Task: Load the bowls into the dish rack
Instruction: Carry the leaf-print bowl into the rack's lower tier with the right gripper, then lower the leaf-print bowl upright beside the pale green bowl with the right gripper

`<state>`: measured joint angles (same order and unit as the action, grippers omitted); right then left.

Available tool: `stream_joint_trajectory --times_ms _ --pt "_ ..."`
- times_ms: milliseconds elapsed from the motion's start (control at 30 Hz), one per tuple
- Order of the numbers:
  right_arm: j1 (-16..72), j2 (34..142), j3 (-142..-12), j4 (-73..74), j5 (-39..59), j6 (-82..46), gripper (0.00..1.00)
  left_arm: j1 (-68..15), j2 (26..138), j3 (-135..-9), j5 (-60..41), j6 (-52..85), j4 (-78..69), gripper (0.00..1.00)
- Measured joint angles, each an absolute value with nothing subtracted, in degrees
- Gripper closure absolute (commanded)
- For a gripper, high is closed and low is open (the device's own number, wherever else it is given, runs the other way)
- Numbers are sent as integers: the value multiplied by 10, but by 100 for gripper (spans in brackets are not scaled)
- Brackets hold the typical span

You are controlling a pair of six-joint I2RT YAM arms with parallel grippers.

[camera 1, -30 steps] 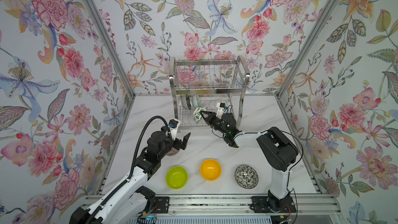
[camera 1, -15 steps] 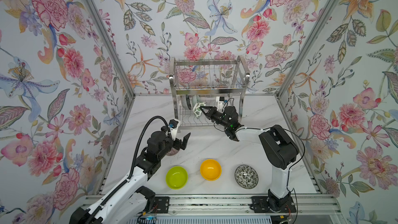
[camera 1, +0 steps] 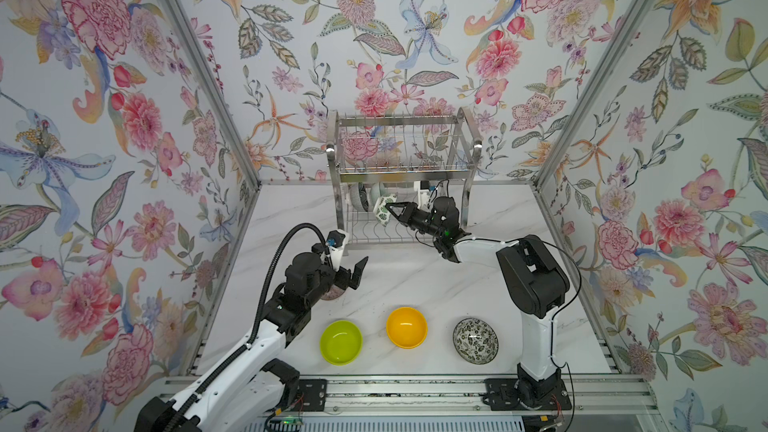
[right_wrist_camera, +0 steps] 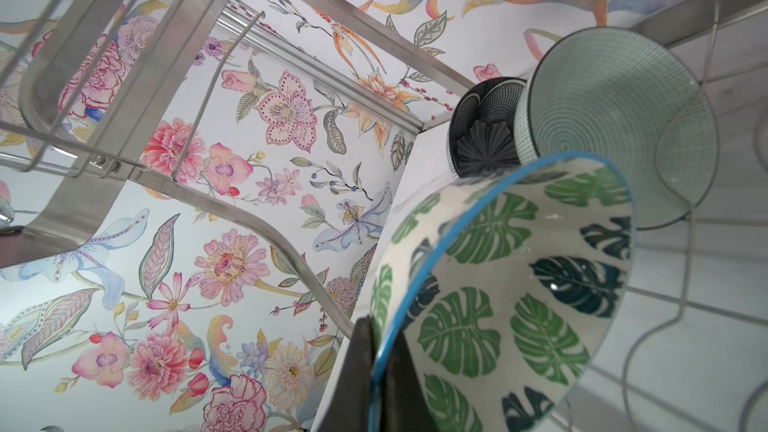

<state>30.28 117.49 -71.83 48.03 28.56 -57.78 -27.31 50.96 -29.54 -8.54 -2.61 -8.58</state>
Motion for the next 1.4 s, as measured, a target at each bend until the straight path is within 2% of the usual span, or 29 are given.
stream_joint_trajectory --times_ms 500,1400 --pt "283 1224 -794 443 291 -520 100 -273 513 -295 -85 -34 -86 1" --pt "269 1226 -795 436 233 -469 100 -273 518 -295 -86 -36 -86 1"
